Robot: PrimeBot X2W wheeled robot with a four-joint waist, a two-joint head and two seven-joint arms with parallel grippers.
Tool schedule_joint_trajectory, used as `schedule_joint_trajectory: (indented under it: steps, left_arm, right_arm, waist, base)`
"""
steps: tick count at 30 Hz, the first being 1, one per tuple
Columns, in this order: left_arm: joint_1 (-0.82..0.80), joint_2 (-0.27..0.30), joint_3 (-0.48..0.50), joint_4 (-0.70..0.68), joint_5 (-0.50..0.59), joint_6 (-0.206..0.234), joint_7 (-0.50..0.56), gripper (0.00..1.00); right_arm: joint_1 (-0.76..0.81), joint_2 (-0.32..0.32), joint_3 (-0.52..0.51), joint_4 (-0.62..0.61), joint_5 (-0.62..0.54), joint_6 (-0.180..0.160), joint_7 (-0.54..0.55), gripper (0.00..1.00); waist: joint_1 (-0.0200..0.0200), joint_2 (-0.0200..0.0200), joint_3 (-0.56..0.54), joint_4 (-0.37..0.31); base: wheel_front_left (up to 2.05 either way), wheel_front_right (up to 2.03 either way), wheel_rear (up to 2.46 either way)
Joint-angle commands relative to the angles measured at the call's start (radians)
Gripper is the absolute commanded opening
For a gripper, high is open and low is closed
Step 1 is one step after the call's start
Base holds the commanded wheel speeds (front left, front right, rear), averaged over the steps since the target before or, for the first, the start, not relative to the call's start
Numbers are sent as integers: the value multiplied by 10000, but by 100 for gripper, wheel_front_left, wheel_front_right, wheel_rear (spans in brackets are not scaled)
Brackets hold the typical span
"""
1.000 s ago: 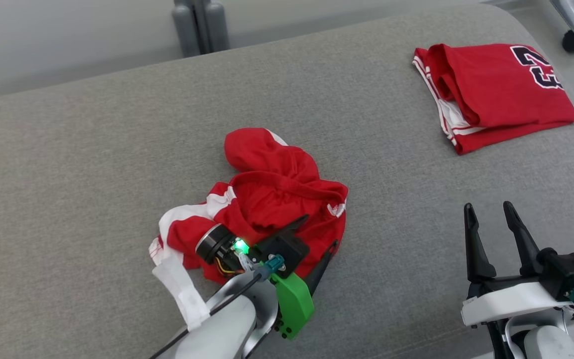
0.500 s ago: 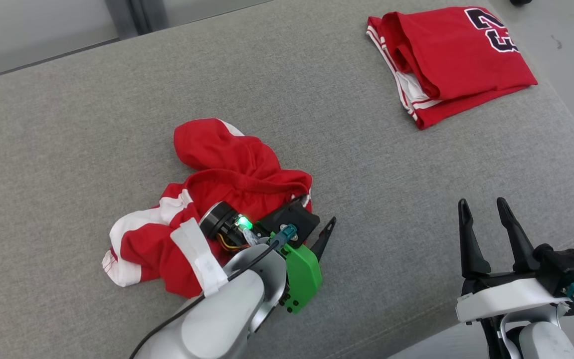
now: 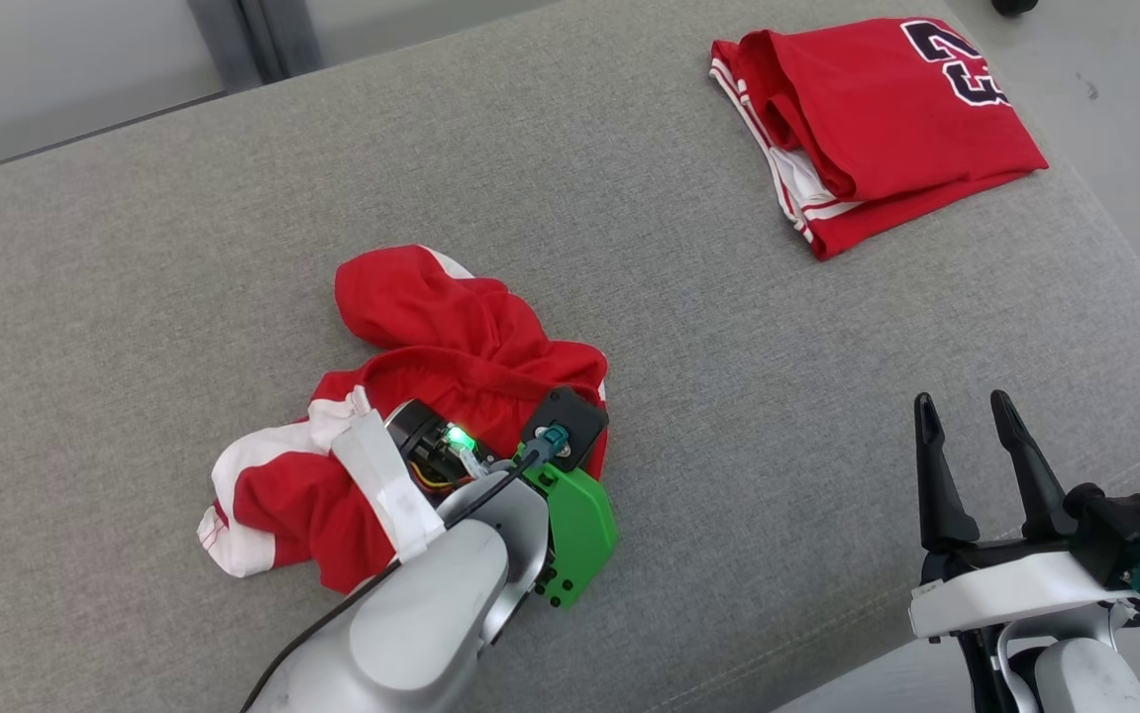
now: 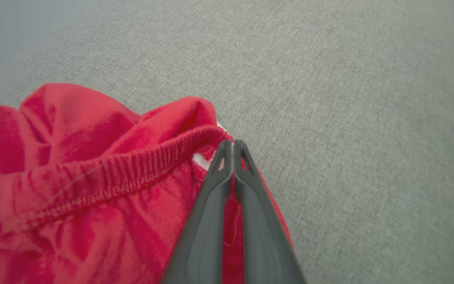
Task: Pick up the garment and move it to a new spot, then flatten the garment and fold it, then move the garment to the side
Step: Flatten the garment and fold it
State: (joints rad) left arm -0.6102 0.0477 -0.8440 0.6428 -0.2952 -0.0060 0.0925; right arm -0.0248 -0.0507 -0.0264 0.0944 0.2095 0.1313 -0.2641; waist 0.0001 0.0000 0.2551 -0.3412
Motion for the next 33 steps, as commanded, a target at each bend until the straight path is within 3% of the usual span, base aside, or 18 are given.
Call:
schedule_joint_trajectory:
  steps: [1,13,22,29,33]
  left_arm:
    - [-215,58,43,-30,-50,43,-52,0]
    - [-1161,63,309,-2345,-977,-547,-500,0]
    - [-2421,796,1720,-4852,-2049,-717,217,0]
    - [452,2160,3015,-6719,-4337,-172,1348,0]
    - [2804,3112,3543,-7201,-5025,136,1214,0]
  right_arm:
    - [33,2,-29,9,24,-10,0,100]
    - [259,1,-79,175,-67,-10,0,100]
    - [673,0,-405,132,-391,-10,1,100]
    - [801,-3,-553,-17,-434,-10,1,100]
    - [715,1,-430,-95,-387,-10,1,100]
  waist:
    - [-1,0,-111,75]
    - [-1,0,-1089,443]
    - [-1,0,-1730,1337]
    - [-1,0,-1736,2321]
    - [-1,0,-1461,2924]
  base:
    - [0,0,0]
    - [0,0,0]
    - [0,0,0]
    - [0,0,0]
    - [0,0,0]
